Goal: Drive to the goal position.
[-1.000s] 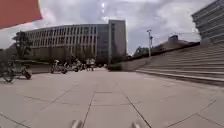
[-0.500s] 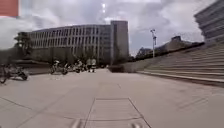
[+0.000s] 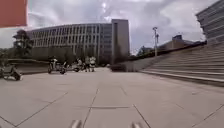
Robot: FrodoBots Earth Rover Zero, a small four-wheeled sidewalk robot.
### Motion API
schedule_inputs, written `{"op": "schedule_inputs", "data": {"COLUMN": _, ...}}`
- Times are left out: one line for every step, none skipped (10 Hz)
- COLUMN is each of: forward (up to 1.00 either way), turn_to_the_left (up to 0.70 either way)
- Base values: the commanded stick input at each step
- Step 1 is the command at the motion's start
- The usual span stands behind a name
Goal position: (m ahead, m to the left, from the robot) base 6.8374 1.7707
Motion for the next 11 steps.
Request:
{"op": "schedule_inputs", "data": {"forward": 0.85, "turn_to_the_left": -0.02}}
{"op": "schedule_inputs", "data": {"forward": 0.85, "turn_to_the_left": 0.00}}
{"op": "schedule_inputs", "data": {"forward": 0.85, "turn_to_the_left": -0.02}}
{"op": "schedule_inputs", "data": {"forward": 0.85, "turn_to_the_left": -0.02}}
{"op": "schedule_inputs", "data": {"forward": 0.85, "turn_to_the_left": -0.02}}
{"op": "schedule_inputs", "data": {"forward": 0.85, "turn_to_the_left": 0.01}}
{"op": "schedule_inputs", "data": {"forward": 0.85, "turn_to_the_left": 0.01}}
{"op": "schedule_inputs", "data": {"forward": 0.85, "turn_to_the_left": 0.00}}
{"op": "schedule_inputs", "data": {"forward": 0.85, "turn_to_the_left": 0.01}}
{"op": "schedule_inputs", "data": {"forward": 0.85, "turn_to_the_left": -0.01}}
{"op": "schedule_inputs", "data": {"forward": 0.85, "turn_to_the_left": -0.02}}
